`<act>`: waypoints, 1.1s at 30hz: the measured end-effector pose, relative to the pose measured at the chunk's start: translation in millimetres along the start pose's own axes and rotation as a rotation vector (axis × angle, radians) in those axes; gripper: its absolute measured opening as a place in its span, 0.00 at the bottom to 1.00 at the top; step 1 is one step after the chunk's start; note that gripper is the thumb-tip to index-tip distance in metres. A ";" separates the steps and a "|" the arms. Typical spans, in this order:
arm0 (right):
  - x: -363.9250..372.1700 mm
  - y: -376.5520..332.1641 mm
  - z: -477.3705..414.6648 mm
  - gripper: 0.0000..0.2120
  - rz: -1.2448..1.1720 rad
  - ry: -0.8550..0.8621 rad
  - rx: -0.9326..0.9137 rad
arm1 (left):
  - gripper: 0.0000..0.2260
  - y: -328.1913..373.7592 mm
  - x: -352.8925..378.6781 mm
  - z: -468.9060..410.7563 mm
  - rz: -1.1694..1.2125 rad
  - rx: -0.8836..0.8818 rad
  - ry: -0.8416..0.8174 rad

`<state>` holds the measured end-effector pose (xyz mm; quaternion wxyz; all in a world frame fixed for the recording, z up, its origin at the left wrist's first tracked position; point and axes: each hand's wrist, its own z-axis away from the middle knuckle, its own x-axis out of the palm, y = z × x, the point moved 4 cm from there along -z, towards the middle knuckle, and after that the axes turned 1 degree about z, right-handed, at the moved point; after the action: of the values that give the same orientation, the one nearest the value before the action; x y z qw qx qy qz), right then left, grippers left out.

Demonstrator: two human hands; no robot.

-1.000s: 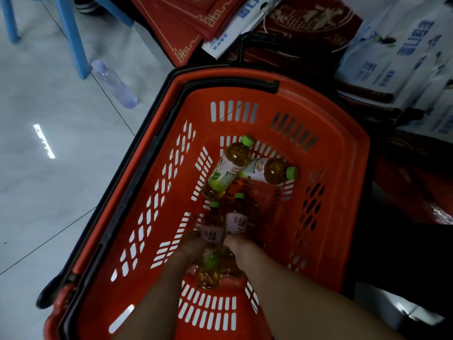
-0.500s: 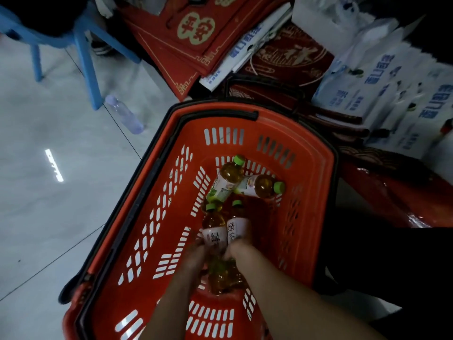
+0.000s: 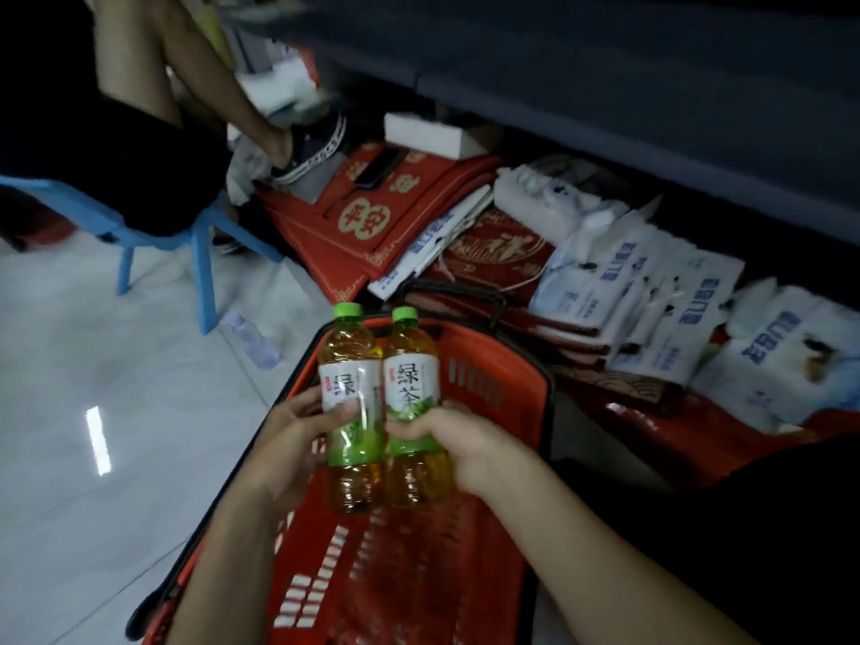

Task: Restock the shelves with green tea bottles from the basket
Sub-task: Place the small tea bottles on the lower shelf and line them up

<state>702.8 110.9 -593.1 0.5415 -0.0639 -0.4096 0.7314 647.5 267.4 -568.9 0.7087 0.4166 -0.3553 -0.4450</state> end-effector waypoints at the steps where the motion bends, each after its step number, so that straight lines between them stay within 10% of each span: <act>1: -1.8 -14.8 10.0 0.19 0.008 -0.017 -0.053 | 0.34 17.4 9.1 4.7 -0.001 0.051 -0.020; 11: -107.2 -132.1 167.6 0.32 0.121 0.077 -0.570 | 0.36 114.5 187.3 25.1 0.036 0.385 -0.274; 15: -173.7 -159.6 230.8 0.29 0.147 0.232 -0.717 | 0.17 133.6 281.0 23.1 0.074 0.489 -0.429; 33: -368.4 -160.1 343.9 0.34 0.178 1.069 -1.244 | 0.19 106.8 549.8 21.8 -0.006 0.665 -0.755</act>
<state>785.9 -369.9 -389.4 0.4691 -0.7238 -0.4202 0.2818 857.4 -220.6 -390.3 0.3585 0.4306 -0.7083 -0.4294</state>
